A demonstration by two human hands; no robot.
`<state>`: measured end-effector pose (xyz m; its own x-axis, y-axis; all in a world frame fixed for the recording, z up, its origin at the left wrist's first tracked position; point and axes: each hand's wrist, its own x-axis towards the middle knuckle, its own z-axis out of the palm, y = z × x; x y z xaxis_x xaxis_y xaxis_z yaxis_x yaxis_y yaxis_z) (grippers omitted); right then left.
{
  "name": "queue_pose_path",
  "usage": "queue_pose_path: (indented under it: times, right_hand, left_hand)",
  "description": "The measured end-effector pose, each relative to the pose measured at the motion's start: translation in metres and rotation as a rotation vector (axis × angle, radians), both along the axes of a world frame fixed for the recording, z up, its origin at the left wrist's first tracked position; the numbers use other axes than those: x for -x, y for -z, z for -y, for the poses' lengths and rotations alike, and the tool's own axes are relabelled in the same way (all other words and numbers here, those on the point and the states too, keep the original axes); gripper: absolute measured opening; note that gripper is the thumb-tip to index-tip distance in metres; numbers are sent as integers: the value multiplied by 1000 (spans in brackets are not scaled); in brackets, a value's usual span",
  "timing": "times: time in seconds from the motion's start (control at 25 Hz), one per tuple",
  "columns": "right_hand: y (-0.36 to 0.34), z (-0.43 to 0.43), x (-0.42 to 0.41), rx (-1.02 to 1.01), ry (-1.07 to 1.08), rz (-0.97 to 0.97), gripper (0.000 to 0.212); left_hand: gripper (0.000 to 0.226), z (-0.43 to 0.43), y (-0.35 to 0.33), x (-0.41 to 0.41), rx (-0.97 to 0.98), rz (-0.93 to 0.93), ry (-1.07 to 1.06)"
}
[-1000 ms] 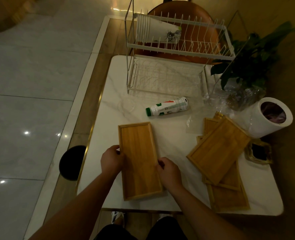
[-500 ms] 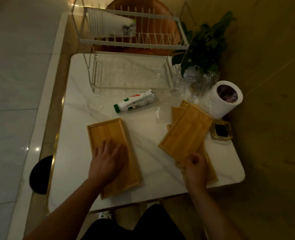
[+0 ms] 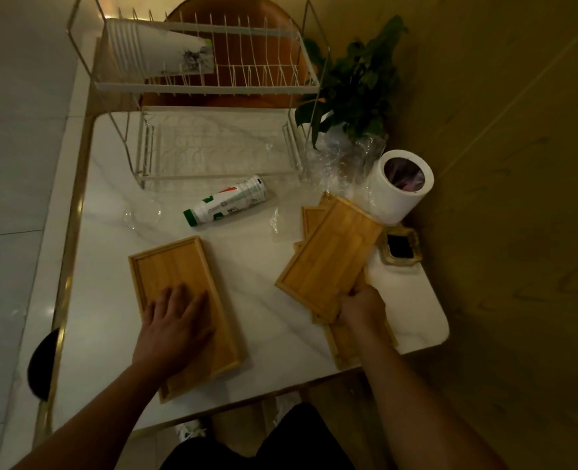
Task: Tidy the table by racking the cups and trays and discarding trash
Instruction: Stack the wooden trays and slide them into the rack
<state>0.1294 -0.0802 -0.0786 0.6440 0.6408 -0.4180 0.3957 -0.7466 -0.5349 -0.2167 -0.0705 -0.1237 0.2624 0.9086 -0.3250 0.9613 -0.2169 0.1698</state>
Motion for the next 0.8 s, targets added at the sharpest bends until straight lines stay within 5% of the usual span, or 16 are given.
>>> queue_pose_path:
  times: [0.2, 0.36, 0.44, 0.64, 0.72, 0.8]
  right_hand:
    - [-2, 1, -8, -35, 115, -197, 22]
    - [-27, 8, -10, -245, 278, -618, 17]
    - [-41, 13, -5, -335, 204, -656, 13]
    - [-63, 25, 40, -344, -163, -398, 9]
    - [-67, 28, 68, -351, -308, -397, 13]
    - [-65, 30, 88, -364, -501, -253, 15]
  left_hand:
    - [91, -1, -1, -3, 19, -30, -13]
    - [71, -8, -19, -17, 48, -11, -65]
    - [65, -13, -41, -40, 41, 193, -177]
    - [69, -15, -106, -112, 219, 1032, -443]
    - [78, -18, -120, -128, 393, 1199, -439]
    - [62, -22, -121, -136, 357, 1211, -514]
